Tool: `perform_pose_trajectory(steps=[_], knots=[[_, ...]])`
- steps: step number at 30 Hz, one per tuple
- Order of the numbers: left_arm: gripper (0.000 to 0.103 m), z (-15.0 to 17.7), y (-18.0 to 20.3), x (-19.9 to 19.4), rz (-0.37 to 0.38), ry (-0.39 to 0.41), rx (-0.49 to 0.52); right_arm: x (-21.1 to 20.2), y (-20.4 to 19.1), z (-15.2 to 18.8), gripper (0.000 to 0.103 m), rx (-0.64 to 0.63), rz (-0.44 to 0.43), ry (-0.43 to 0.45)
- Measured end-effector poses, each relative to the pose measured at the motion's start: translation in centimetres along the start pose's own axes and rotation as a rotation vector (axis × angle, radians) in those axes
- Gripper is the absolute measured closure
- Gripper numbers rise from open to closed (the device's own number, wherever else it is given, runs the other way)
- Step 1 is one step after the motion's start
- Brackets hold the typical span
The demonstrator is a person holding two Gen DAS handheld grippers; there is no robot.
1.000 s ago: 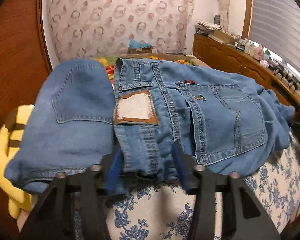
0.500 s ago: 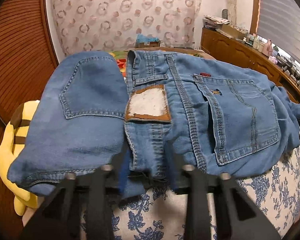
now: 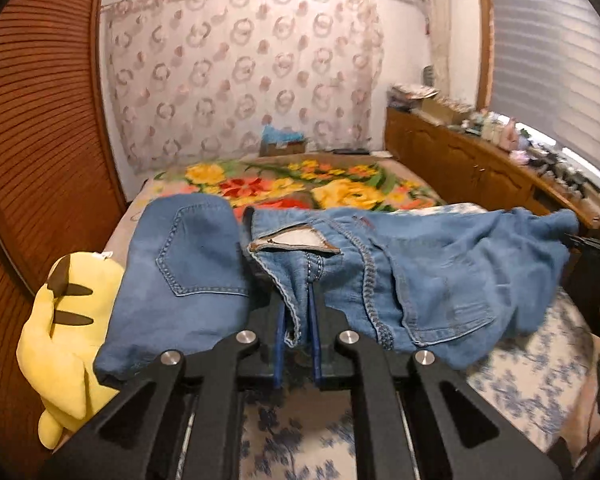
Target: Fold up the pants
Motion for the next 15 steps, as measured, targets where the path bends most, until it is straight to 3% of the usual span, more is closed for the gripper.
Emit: perform_pose_trajectory(steps=[7,15], knots=[[0.095,1.7,-1.2,-6.4,0.013,0.074,-0.014,-4.9,-0.1,0.6,0.096,-0.053,-0.043,0.026],[0.095,5.0,-3.4,-10.4,-0.007,0.070,-0.036,-9.1,-0.6,3.8,0.096,-0.074,-0.121,0.022]])
Point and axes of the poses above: each gripper's, at about its wrist camera, not at the fingertips, and x roughly the way its jaws point, y to its right, z to its underside, the point moved 8 cm from there along x, roughly the way its jaws point
